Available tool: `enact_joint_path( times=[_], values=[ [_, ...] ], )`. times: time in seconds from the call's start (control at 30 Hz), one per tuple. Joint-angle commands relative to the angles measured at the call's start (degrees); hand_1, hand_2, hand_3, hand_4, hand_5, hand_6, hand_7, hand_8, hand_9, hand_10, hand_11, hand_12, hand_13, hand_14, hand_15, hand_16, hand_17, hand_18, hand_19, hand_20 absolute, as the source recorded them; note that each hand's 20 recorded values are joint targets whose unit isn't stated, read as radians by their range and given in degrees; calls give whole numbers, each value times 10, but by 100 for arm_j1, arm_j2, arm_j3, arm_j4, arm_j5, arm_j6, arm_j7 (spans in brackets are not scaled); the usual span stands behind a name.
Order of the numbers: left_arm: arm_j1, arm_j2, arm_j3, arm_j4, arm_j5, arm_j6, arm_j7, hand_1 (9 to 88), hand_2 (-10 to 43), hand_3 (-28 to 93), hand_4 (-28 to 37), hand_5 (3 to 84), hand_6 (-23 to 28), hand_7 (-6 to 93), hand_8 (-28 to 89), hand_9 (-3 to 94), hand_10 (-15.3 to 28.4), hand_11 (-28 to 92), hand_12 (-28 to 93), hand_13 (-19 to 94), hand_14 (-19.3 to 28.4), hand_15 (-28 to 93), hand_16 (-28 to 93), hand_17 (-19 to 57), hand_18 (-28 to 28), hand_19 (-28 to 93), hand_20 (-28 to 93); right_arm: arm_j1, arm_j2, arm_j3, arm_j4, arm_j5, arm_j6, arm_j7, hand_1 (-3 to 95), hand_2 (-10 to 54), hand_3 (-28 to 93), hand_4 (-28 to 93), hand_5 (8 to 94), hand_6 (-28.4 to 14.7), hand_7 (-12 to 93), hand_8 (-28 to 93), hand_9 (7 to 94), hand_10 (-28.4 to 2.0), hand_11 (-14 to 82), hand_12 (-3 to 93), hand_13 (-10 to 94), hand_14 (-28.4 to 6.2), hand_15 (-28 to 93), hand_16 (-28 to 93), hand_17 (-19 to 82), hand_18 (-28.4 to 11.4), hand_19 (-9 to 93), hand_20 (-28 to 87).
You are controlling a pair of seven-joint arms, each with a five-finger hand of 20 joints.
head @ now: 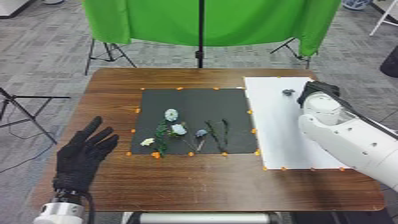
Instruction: Arrange flowers
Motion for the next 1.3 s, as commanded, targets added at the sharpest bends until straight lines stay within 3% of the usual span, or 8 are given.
enact_joint_path(
  times=[0.03,0.33,0.53,0.67,0.87,1.0,1.07,1.3],
  values=[
    [39,-125,3,60,57,-92,-147,211,82,773,-283,358,74,108,-98,338,188,207,99,234,280,478,-81,-88,284,546,170,-367,84,-274,-78,-336,742,-46,596,-95,659,-283,828,40,202,-4,904,-51,96,327,767,15,490,322,296,-168,774,411],
    [234,-210,-264,-4,38,-36,-214,210,82,773,-283,358,74,108,-99,338,189,207,99,234,280,478,-81,-87,284,546,170,-339,345,-325,-1070,-525,1851,-444,601,-95,677,-283,850,29,199,3,929,-43,102,344,791,11,517,319,326,-154,797,401],
    [293,-253,-433,-48,70,-36,-239,210,81,772,-283,358,74,108,-98,338,188,207,99,234,280,477,-81,-87,284,546,169,-594,243,-119,-1959,-420,2016,-947,592,-95,695,-283,853,25,194,7,933,-47,107,346,793,5,529,318,327,-159,806,399],
    [236,-163,-452,0,2,-4,-130,209,81,771,-283,359,73,108,-98,338,189,207,99,234,280,477,-81,-87,284,546,170,-726,-142,-15,-2214,-379,1810,-1192,591,-95,698,-283,854,23,190,9,933,-48,107,347,790,2,536,316,327,-161,809,396],
    [-155,-87,-290,158,-105,86,124,206,81,768,-283,360,70,105,-99,338,188,204,99,233,280,477,-80,-85,284,547,171,-881,-690,-80,-2150,-566,1611,-1301,591,-95,699,-283,853,22,189,13,931,-50,105,349,785,-1,543,314,322,-163,812,394],
    [-437,-165,-105,234,-4,-9,114,205,81,767,-283,363,59,101,-99,338,187,204,99,233,280,476,-79,-82,284,548,175,-1002,-884,-90,-2049,-623,1542,-1219,591,-95,700,-283,853,22,189,15,930,-52,105,349,782,-2,547,312,319,-164,814,393],
    [-537,-216,-19,274,-27,-13,84,204,82,767,-283,363,56,100,-99,338,187,203,100,234,280,475,-79,-80,284,549,178,-1082,-952,-52,-2034,-598,1477,-1220,590,-95,702,-283,852,21,189,16,929,-54,106,350,781,-3,551,311,318,-164,814,392],
    [-641,-252,126,351,-34,-29,114,204,82,765,-283,360,53,100,-99,338,186,202,100,235,280,474,-78,-77,284,550,189,-1070,-1141,-200,-1984,-713,1321,-1352,580,-95,708,-283,846,24,189,13,928,-62,113,355,771,-13,566,310,313,-166,816,392]
  ],
)
